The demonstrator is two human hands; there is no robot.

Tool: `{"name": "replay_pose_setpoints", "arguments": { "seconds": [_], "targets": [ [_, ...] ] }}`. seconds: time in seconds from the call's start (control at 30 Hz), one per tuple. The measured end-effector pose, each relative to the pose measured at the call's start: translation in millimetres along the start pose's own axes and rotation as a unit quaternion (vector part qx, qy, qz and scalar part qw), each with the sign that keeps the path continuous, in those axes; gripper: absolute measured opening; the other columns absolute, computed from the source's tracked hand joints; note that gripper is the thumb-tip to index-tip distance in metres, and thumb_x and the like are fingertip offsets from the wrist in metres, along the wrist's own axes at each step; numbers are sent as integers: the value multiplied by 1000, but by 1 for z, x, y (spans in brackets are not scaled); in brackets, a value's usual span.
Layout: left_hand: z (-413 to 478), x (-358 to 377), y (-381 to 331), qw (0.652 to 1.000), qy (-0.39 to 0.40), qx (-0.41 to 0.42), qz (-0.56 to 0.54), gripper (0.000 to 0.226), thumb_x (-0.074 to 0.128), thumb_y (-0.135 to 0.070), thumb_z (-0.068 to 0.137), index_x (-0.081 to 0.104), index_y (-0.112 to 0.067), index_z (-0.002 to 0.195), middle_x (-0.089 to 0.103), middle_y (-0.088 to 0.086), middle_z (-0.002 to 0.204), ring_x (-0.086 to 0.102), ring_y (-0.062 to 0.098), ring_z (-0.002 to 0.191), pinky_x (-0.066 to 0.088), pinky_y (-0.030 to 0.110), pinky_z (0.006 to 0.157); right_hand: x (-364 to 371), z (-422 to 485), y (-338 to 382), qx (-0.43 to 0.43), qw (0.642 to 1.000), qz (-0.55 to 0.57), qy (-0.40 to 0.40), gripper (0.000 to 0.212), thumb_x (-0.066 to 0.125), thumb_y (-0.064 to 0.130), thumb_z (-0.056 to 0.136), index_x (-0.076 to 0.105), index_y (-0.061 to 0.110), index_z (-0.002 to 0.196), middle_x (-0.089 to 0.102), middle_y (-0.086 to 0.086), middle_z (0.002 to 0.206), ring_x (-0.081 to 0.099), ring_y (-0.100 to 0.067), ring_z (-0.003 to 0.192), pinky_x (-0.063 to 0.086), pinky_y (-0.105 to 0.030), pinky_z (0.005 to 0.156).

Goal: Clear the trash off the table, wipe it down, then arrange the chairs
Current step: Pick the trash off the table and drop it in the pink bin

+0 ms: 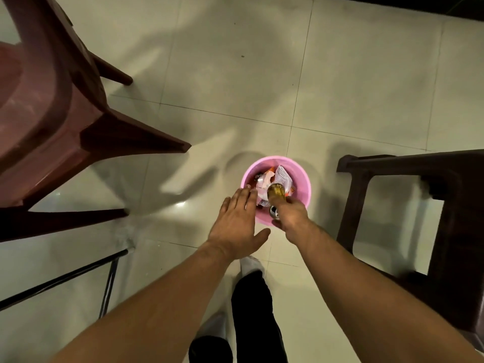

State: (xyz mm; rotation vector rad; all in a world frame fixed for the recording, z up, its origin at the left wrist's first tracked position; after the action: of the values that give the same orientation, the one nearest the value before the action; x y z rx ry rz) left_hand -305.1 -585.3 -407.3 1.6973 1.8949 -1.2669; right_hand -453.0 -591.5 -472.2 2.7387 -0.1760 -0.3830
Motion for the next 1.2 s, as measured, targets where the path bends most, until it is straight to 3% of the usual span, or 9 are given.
{"name": "replay_pose_setpoints", "arguments": {
  "seconds": [0.1,0.2,0.3,0.43,0.53,0.73,0.87,1.0,1.2],
  "targets": [
    [-19,-6,13,1000,7,-15,7,92,47,-54,96,-4,-13,160,-5,7,169,-6,21,156,2,42,127,-5,0,4,-41,993,-102,-34,60,77,28,82,54,19,137,68,-4,111,64,-28,102,55,-44,94],
    [-44,-10,22,999,20,-30,18,91,46,-53,96,-4,-12,160,-6,7,169,-7,22,156,2,41,127,-9,-20,3,-81,970,-224,-39,49,68,30,90,52,19,135,65,-4,116,61,-30,107,51,-40,97],
    [-75,-17,22,999,22,-33,31,91,46,-52,96,-5,-11,160,-6,9,169,-6,24,156,3,42,127,-13,-58,-4,-160,923,-344,-58,38,58,30,94,54,16,129,64,-10,124,61,-33,107,52,-37,92],
    [-132,-38,9,999,8,-19,48,92,46,-52,95,-4,-9,160,-4,11,169,-5,26,156,3,42,127,-19,-135,-20,-266,832,-482,-68,58,60,27,90,40,14,143,42,-9,149,41,-29,134,42,-38,107],
    [-185,-57,-8,997,-6,-7,71,92,46,-51,95,-3,-8,160,-4,12,169,-5,27,156,3,44,127,-20,-203,-29,-320,798,-501,-99,72,54,37,93,24,14,154,27,-11,161,27,-29,146,32,-39,118],
    [-298,-89,-39,993,-54,12,108,86,45,-46,98,1,-7,160,-1,13,169,-3,29,156,1,46,126,-29,-346,-47,-414,758,-485,-138,72,44,42,99,11,19,160,13,-7,167,17,-28,152,18,-37,122],
    [-378,-106,-55,987,-99,21,122,81,42,-42,100,1,-7,160,-1,12,169,-6,28,156,-1,47,126,-34,-436,-80,-461,743,-458,-160,68,41,40,101,13,19,160,17,-8,166,17,-27,151,18,-38,121],
    [-459,-110,-62,985,-126,19,112,78,42,-40,101,3,-8,160,-2,12,169,-6,29,156,0,47,127,-33,-502,-135,-455,717,-507,-148,67,37,46,101,16,19,159,20,-9,165,18,-27,151,20,-43,122],
    [-578,-57,-40,984,-162,-53,55,71,31,-45,104,6,-8,160,2,12,169,-4,26,156,1,45,127,-25,-574,-233,-470,712,-509,-118,63,35,45,102,21,19,157,21,-9,164,19,-27,150,19,-44,121]
  ]
}}
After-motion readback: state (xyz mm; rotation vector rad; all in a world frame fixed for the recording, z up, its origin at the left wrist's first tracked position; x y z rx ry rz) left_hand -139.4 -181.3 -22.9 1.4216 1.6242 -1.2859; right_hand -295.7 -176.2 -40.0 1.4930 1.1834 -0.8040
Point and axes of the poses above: each hand's wrist, its own z-axis towards the middle knuckle, its own x-axis out of the palm, y = z × x, the point moved 4 cm from there along z, towards the middle knuckle
